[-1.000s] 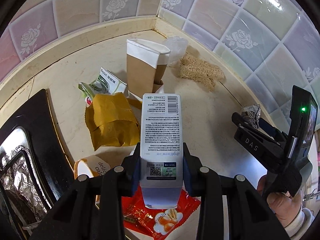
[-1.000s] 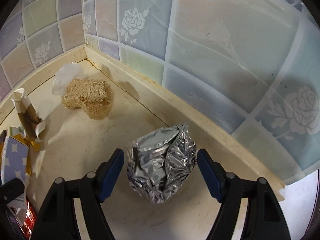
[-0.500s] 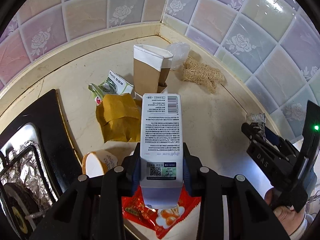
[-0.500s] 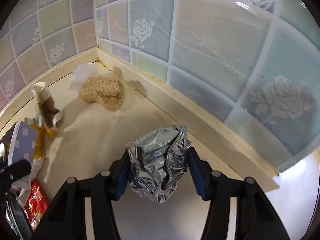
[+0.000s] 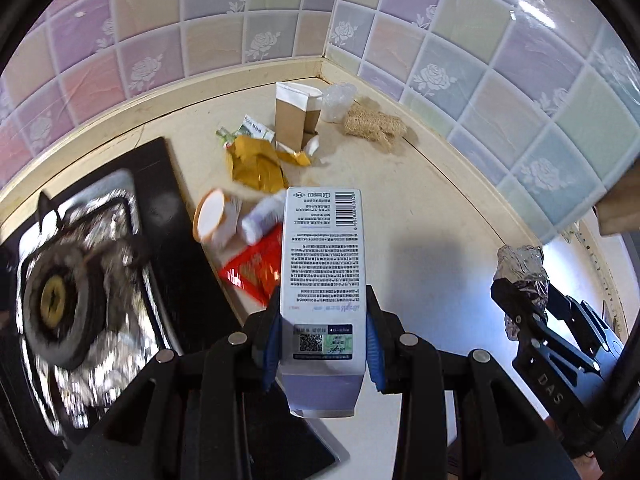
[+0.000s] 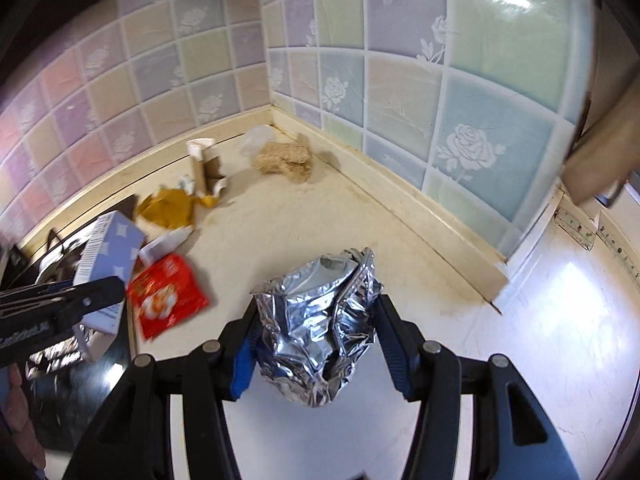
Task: Collect trash
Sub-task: 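Carry the white box and foil ball down over the trash bin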
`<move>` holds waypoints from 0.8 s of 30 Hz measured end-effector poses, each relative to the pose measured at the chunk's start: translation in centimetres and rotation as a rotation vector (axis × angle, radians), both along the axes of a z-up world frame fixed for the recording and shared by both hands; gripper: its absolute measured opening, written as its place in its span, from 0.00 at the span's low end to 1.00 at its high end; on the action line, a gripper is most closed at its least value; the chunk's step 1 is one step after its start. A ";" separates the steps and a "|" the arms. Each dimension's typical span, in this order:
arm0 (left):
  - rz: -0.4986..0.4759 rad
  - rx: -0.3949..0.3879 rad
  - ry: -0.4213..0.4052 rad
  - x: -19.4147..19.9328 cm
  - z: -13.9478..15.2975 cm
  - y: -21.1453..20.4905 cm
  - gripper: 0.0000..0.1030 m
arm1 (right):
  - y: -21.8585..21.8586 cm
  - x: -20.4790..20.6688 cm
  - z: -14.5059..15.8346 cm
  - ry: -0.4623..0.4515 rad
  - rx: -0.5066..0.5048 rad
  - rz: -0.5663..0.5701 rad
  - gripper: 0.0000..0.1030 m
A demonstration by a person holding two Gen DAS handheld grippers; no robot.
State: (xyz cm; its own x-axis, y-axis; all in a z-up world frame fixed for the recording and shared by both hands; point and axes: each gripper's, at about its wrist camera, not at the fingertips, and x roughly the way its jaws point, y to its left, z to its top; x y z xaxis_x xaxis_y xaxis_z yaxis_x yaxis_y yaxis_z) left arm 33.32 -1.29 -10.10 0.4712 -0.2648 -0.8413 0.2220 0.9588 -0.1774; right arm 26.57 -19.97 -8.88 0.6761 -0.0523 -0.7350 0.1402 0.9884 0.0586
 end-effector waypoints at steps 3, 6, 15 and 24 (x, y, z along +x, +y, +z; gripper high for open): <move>0.027 0.007 -0.015 -4.2 0.8 -0.4 0.32 | 0.0 -3.7 0.9 -0.024 0.008 0.063 0.52; 0.054 0.018 -0.032 -8.2 1.3 -1.1 0.32 | 0.0 -7.4 1.4 -0.037 0.016 0.116 0.52; 0.121 0.035 -0.044 -21.2 2.3 -3.5 0.32 | -0.7 -18.4 1.4 -0.036 0.036 0.252 0.53; 0.093 0.097 0.027 -29.8 -0.5 -4.5 0.32 | 0.2 -25.1 -2.4 0.040 0.070 0.343 0.53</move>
